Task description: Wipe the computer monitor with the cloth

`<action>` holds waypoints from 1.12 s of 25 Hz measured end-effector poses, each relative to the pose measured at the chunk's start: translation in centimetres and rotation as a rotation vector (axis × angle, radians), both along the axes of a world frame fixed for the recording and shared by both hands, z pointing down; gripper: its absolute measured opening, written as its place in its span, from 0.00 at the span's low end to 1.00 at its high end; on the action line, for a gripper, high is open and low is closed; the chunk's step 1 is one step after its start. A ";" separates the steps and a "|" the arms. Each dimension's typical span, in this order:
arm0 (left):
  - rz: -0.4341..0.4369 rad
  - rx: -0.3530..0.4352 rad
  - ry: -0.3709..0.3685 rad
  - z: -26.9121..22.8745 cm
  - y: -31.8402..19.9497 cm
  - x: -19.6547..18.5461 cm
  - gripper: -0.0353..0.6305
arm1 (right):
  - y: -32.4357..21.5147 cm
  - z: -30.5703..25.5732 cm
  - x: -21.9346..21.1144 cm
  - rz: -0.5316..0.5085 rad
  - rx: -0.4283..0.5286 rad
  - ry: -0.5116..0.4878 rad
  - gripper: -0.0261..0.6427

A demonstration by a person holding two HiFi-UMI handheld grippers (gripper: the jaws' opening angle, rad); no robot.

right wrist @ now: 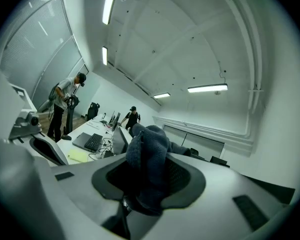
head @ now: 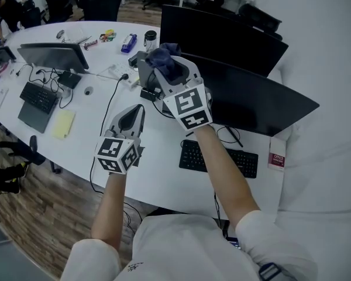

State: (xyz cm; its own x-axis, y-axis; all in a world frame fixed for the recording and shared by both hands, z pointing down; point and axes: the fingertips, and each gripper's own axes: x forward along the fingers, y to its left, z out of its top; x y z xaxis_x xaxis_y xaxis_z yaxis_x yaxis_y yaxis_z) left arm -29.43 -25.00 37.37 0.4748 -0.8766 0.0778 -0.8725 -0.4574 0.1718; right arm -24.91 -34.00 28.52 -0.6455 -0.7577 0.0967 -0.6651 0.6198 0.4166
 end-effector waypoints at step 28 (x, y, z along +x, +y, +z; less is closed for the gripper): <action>0.017 -0.053 -0.009 3.3 0.2 -0.3 0.06 | 0.0 12.8 -0.8 0.047 -0.155 0.110 0.27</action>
State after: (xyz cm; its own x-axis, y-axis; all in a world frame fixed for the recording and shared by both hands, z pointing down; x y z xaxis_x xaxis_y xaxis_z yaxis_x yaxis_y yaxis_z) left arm -29.75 -24.83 40.68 0.4889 -0.8629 0.1281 -0.8662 -0.4628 0.1883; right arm -25.71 -33.98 41.33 -0.5887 -0.7572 0.2828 -0.6504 0.6515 0.3906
